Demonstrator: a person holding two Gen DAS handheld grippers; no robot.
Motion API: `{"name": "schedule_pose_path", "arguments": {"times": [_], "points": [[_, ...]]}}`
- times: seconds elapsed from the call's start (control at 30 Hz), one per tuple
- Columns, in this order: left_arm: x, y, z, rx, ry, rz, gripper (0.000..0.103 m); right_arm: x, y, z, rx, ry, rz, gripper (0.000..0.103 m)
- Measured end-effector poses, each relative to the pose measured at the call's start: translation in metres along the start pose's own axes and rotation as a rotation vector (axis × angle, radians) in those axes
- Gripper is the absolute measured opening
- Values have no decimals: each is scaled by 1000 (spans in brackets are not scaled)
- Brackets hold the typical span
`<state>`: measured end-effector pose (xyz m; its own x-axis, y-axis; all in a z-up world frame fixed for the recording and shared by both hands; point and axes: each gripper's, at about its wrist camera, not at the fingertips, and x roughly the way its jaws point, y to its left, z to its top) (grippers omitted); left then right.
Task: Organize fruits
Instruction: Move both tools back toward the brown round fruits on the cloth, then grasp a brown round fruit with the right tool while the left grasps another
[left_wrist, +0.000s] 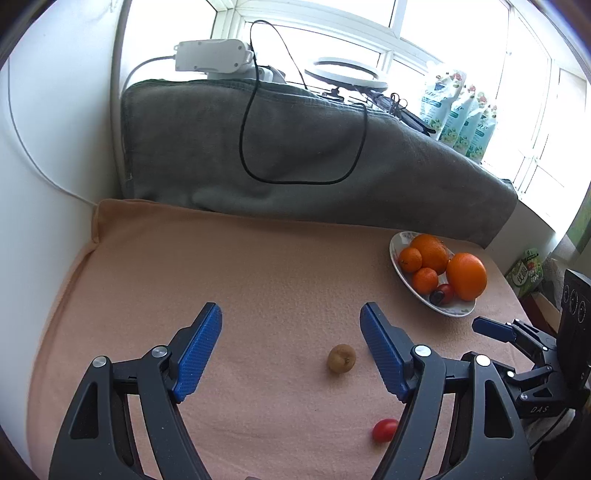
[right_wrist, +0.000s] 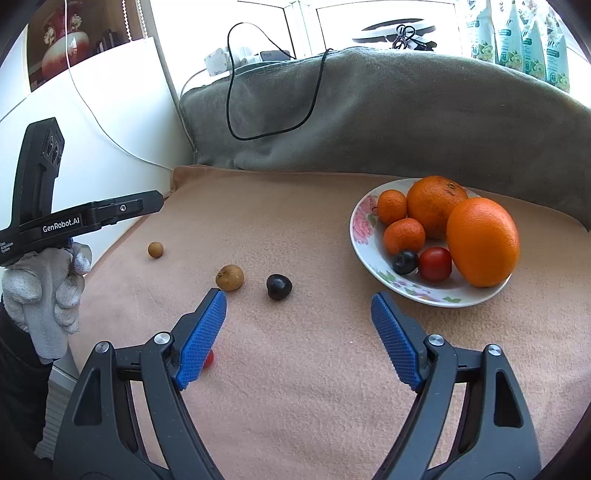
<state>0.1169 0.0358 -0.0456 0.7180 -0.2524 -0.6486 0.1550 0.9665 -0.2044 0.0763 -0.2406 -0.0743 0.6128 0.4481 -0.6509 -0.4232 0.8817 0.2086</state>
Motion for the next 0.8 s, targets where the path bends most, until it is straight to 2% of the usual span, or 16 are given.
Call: {"name": "schedule_pose_path", "arguments": {"times": [0.37,0.47,0.6,0.63,0.67,0.73,0.8], "points": [[-9,52,-34,-93,29,82,77,17,23,7,-51,25,68,82],[-6,59,-39,-105,39,88,77,25,31,10,-69,41,95,74],[-2,68,-42,-125,47,85,71,35,42,14,-99,61,118,74],[-1,70,-43,-129,50,85,69,39,46,15,-111,65,122,72],[1,71,-44,-134,54,83,69,41,49,15,-123,71,126,63],[5,75,-45,-142,60,82,69,49,55,18,-143,96,134,55],[7,77,-47,-149,63,85,68,57,60,20,-155,108,138,55]]}}
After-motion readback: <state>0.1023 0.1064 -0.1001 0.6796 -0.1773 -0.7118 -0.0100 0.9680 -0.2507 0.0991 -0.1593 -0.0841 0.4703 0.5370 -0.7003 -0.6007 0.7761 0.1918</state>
